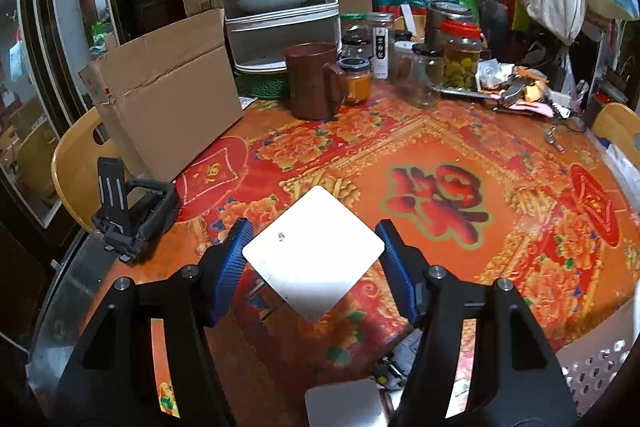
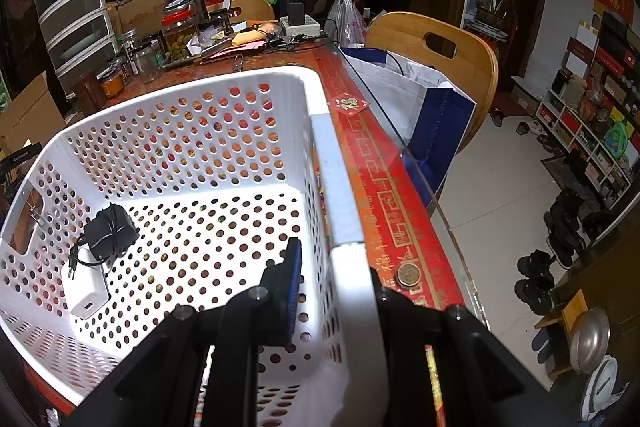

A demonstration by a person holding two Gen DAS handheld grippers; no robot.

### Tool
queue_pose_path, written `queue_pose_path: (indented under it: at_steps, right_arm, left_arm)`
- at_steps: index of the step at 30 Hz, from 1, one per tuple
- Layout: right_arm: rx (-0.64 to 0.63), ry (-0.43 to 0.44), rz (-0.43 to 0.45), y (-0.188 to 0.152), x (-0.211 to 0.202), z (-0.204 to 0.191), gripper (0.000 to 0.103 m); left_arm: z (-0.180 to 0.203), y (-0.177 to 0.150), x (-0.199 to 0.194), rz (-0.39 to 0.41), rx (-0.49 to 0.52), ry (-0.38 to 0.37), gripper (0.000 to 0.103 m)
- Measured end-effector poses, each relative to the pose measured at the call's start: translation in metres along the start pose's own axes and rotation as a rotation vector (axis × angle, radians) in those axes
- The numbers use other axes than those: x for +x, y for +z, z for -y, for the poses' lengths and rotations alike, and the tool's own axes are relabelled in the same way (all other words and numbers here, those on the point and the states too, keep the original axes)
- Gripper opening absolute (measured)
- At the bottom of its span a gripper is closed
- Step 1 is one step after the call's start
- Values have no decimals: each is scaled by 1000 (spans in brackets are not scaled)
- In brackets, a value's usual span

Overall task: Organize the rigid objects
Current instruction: 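Grasp the flat white square adapter with the left tool, then carry the flat white adapter into the basket and open the left tool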

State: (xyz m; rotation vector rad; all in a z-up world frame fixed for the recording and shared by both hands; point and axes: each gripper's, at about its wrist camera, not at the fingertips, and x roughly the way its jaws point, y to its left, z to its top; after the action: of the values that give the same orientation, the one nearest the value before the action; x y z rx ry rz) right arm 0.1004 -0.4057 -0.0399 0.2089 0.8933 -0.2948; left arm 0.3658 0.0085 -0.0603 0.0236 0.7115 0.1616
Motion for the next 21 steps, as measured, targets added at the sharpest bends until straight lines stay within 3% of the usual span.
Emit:
queue_pose_path:
  at_steps: [11,21]
  right_arm:
    - [-13,0,-2,-1,0,1,18]
    - [-17,29,15,-1,1,2,18]
  left_arm:
    - [15,0,-56,18,42,-71,61]
    - [51,-3,-116,82,123,-85,61]
